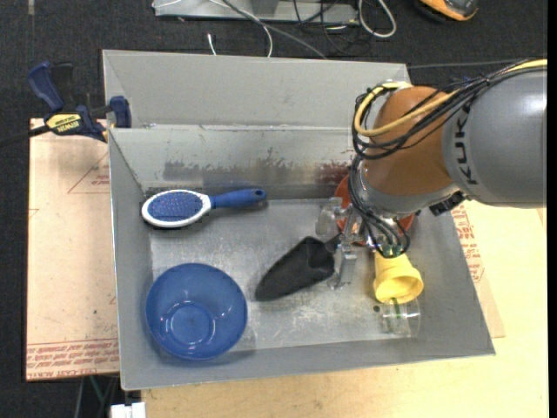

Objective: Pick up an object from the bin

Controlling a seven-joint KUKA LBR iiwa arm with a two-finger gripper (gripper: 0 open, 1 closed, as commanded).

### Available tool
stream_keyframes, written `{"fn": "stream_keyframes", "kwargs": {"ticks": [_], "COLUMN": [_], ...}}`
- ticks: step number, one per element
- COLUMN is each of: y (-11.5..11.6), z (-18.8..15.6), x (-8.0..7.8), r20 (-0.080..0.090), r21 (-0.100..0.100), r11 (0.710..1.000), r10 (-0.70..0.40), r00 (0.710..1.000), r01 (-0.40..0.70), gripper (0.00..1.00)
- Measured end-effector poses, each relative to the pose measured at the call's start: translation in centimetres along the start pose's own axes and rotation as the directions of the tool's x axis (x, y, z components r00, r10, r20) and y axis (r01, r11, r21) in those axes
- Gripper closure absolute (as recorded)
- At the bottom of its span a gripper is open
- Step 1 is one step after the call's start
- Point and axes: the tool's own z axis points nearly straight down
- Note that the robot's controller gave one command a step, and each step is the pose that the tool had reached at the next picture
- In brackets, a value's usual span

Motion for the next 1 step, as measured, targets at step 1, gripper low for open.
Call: {"fn": "stream_keyframes", "kwargs": {"ticks": [1], "y": [0.00], "z": [-0.41], "x": [-0.20], "r20": [0.007], "r21": [0.000], "r11": [1.000], "r10": [-0.001], "r00": [1.000], "r01": [0.001], "gripper": [0.00]}}
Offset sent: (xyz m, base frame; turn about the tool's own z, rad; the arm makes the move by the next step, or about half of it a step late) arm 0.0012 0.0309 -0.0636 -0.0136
